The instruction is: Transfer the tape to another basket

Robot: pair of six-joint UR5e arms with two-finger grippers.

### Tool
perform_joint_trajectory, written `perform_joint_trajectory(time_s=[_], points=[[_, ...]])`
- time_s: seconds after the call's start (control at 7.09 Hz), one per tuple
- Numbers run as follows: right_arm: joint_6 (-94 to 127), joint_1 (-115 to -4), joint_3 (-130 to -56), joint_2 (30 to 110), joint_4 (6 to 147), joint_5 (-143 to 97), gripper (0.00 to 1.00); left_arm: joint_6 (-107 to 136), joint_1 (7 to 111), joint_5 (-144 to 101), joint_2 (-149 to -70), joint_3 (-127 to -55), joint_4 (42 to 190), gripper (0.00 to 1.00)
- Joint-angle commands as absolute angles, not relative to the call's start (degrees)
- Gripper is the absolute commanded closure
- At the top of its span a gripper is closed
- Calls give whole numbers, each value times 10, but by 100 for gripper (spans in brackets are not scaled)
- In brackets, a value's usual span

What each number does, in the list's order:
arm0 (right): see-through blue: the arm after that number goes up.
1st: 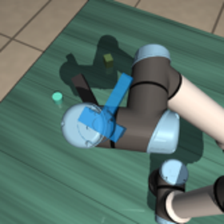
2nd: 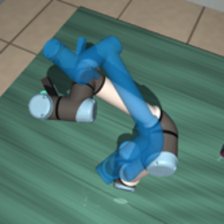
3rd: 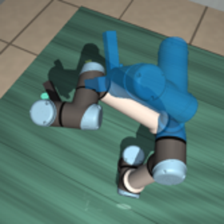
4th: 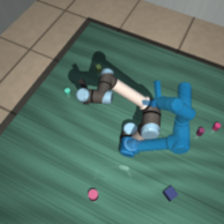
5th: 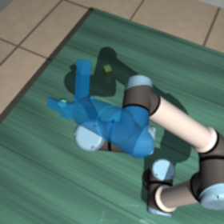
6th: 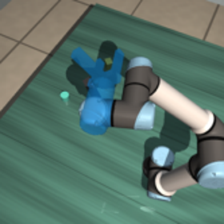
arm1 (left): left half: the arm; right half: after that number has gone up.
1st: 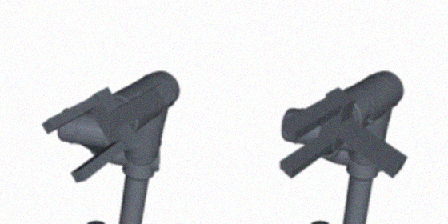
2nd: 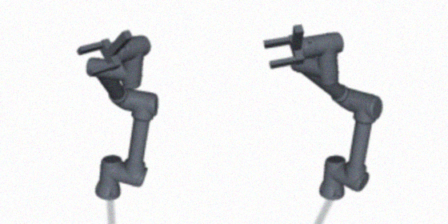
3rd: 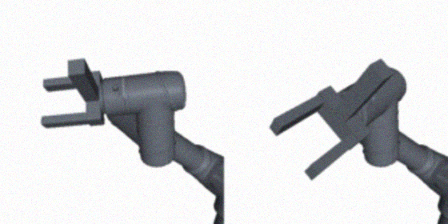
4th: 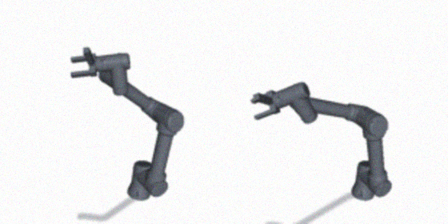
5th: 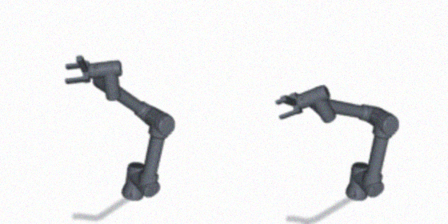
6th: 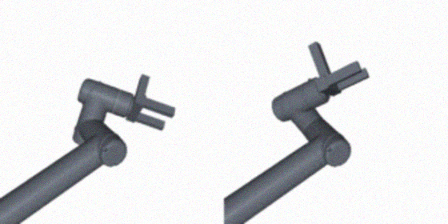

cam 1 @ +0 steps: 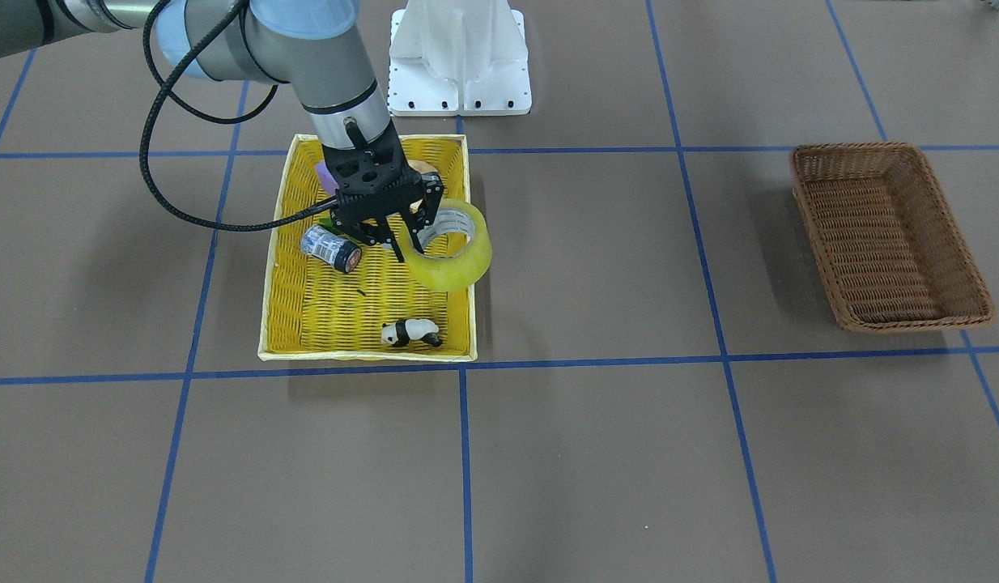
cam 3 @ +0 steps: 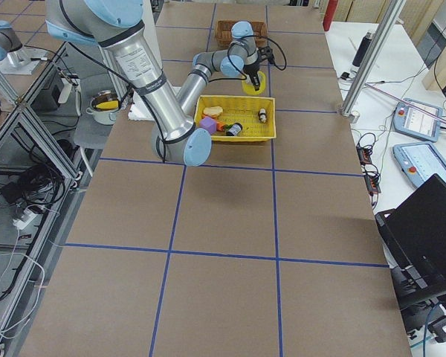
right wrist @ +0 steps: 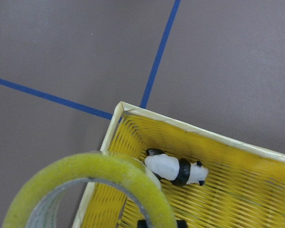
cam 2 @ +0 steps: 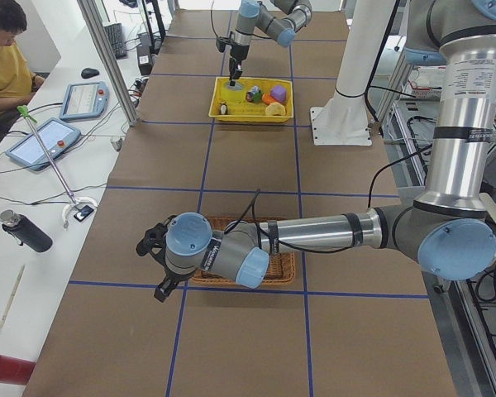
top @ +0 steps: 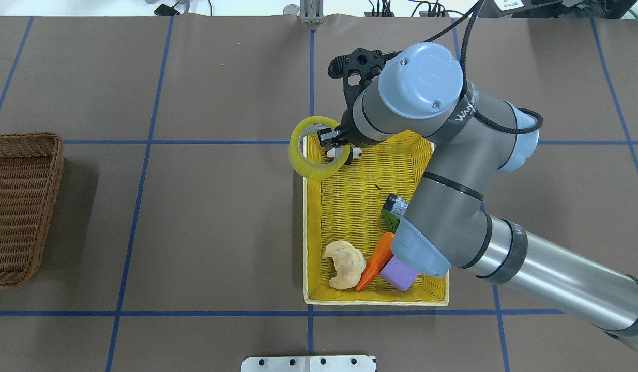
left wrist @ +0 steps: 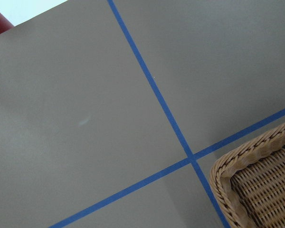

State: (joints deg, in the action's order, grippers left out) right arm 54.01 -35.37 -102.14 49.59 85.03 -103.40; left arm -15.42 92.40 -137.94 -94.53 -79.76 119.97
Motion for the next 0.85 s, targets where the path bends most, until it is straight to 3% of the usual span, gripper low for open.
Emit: perform_joint_trajectory(time_s=[0.0, 0.56, 0.71], points=[[582, -336, -989, 441, 851, -994, 100, -124, 906, -1385, -970, -802, 1222, 2], [611, -316, -752, 303, 697, -905, 100, 93, 821, -1482, -1021, -809, 1321, 2], [610, -309, -743, 291, 687, -892, 100, 101, 804, -1527, -1041, -809, 1321, 1]])
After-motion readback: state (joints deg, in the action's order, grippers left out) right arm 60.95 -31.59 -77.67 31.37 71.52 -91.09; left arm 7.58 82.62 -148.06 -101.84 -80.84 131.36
